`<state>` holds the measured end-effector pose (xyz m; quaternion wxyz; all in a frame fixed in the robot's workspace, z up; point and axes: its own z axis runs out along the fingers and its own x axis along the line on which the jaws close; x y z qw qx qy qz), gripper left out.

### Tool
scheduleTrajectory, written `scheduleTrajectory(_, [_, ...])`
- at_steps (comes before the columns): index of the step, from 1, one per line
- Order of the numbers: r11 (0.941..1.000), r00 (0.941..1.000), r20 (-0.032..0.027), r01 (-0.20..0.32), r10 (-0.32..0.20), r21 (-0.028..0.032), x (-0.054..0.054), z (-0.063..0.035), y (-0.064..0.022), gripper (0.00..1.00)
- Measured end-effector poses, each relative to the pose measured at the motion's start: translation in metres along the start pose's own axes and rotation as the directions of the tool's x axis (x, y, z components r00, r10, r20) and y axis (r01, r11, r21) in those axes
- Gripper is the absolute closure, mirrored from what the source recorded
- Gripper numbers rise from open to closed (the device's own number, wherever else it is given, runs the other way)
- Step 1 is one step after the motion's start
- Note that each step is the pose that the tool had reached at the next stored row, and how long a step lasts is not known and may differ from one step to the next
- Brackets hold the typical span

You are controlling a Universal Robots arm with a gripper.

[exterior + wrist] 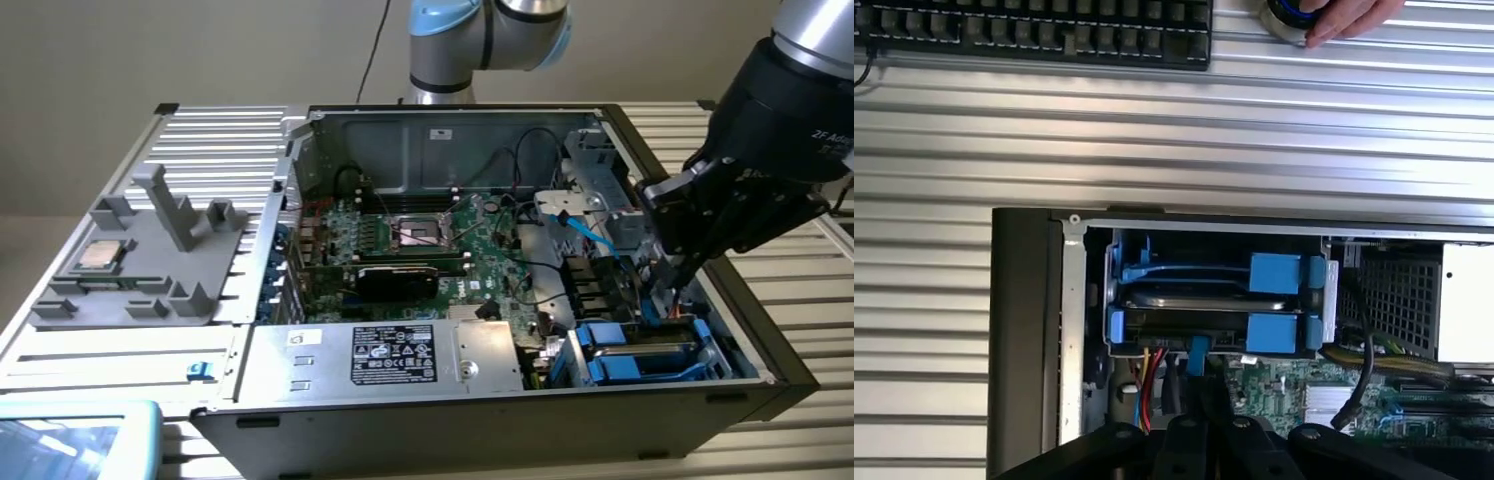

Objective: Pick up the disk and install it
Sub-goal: 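Insert the second disk wire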

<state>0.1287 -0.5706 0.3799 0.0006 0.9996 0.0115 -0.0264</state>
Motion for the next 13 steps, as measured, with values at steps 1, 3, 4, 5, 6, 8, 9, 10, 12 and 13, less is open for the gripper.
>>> scheduleTrajectory(1, [1.0000, 1.0000, 0.0000, 0.000, 0.000, 0.0000, -0.0009, -0.0003, -0.0014, 0.89])
scheduleTrajectory(3, [1.0000, 1.0000, 0.0000, 0.000, 0.000, 0.0000, -0.0017, -0.0004, -0.0029, 0.89])
scheduleTrajectory(4, [1.0000, 1.0000, 0.0001, 0.000, 0.000, -0.0001, -0.0017, -0.0004, -0.0029, 0.89])
scheduleTrajectory(5, [1.0000, 1.0000, 0.0007, 0.000, 0.000, -0.0001, -0.0017, -0.0004, -0.0029, 0.89])
scheduleTrajectory(6, [1.0000, 1.0000, 0.0007, 0.000, 0.000, 0.0000, -0.0017, -0.0004, -0.0029, 0.89])
scheduleTrajectory(8, [1.0000, 1.0000, 0.0008, 0.000, 0.000, 0.0000, -0.0017, -0.0003, -0.0029, 0.89])
scheduleTrajectory(9, [1.0000, 1.0000, 0.0008, 0.000, 0.000, 0.0000, -0.0018, -0.0004, -0.0029, 0.89])
scheduleTrajectory(10, [1.0000, 1.0000, 0.0008, 0.000, 0.000, -0.0001, -0.0018, -0.0004, -0.0029, 0.89])
scheduleTrajectory(12, [1.0000, 1.0000, 0.0007, 0.000, 0.000, -0.0001, -0.0017, -0.0004, -0.0030, 0.89])
scheduleTrajectory(13, [1.0000, 1.0000, 0.0007, 0.000, 0.000, -0.0001, -0.0017, -0.0004, -0.0029, 0.89])
